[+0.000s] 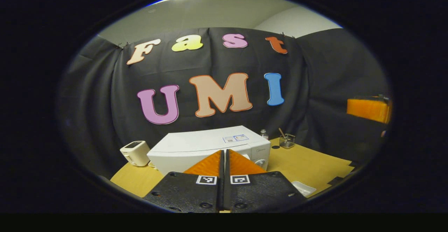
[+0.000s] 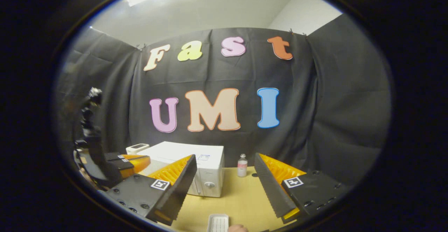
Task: Open the microwave oven with the left hand, put the food in, and close the microwave oven.
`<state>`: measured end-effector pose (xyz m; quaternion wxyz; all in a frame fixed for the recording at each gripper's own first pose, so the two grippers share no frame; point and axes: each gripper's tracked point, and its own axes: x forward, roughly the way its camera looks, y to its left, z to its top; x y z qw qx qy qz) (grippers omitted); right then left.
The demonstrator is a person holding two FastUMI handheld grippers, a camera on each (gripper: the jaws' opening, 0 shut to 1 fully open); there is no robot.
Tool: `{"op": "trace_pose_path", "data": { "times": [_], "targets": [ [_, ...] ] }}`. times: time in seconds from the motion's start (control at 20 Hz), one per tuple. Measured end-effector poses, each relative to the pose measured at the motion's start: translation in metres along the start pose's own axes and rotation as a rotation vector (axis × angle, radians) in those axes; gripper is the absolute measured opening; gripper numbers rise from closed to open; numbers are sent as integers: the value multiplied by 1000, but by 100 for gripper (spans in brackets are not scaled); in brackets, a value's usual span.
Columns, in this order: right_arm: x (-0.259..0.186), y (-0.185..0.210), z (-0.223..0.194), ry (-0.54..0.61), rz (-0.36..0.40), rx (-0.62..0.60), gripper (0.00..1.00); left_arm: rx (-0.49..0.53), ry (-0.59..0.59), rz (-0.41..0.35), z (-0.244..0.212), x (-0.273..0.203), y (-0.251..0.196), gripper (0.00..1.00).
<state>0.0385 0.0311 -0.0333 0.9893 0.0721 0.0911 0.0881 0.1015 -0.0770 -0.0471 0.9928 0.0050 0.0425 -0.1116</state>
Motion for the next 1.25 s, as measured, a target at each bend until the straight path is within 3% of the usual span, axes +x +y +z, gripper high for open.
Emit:
{"op": "trace_pose_path", "data": {
  "times": [0.05,0.55,0.8,1.25],
  "targets": [
    [2,3,1,-5,7,1,96,-14,-5,13,6,-8,4,1],
    [10,37,3,-25,87,2,96,-126,-57,84,46,-58,32,0],
    [13,47,6,-29,110,0,96,-138,-64,109,44,-66,35,97],
    [14,52,3,-28,115,4,96,-182,-33,109,32,-72,36,97]
  ]
}}
